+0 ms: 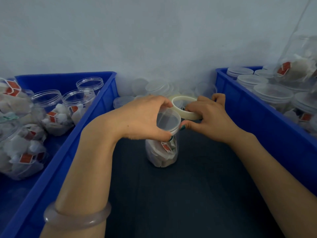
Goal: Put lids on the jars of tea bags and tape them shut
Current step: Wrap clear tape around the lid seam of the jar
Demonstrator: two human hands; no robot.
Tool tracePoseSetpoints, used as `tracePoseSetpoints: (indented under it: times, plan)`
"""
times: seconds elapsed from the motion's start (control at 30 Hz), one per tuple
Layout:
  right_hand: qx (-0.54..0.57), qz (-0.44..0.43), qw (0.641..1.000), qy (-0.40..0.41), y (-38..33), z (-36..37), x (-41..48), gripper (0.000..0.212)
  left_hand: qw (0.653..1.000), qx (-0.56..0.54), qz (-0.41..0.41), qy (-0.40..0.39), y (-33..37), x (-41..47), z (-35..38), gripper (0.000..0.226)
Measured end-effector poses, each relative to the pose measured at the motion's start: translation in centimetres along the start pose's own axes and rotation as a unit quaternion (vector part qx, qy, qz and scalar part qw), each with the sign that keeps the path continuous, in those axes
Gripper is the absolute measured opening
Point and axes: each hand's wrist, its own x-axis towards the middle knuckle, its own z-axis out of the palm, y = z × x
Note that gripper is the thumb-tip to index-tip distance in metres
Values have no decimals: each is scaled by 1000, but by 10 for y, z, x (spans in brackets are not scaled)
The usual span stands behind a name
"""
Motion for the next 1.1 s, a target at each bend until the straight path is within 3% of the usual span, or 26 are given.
tracePoseSetpoints:
  times: [0.2, 0.37, 0.43, 0.53, 0.77, 0.93, 1.1]
  plan:
    - [62, 27, 996, -64, -2, -7, 3, 86, 998, 35, -32, 33, 17, 19, 25, 87]
    - [94, 24, 987, -127, 4, -21, 3, 47, 998, -9, -15, 63, 12, 21, 27, 68]
    - [116, 17, 985, -128, 8, -23, 2, 56, 997, -24, -11, 66, 10, 19, 24, 66]
    - [104, 9, 990, -100, 11, -22, 0, 47, 997, -23, -5, 69, 11, 18, 24, 64]
    - [17, -26, 995, 93, -1, 7, -8, 45, 998, -18, 10, 58, 8, 16, 24, 62]
    - [22, -24, 990, 136, -4, 17, -11, 44, 998, 25, 1, 51, 10, 17, 25, 64]
    - [4, -27, 988, 152, -2, 14, -10, 43, 994, 77, -50, 56, 11, 17, 32, 87]
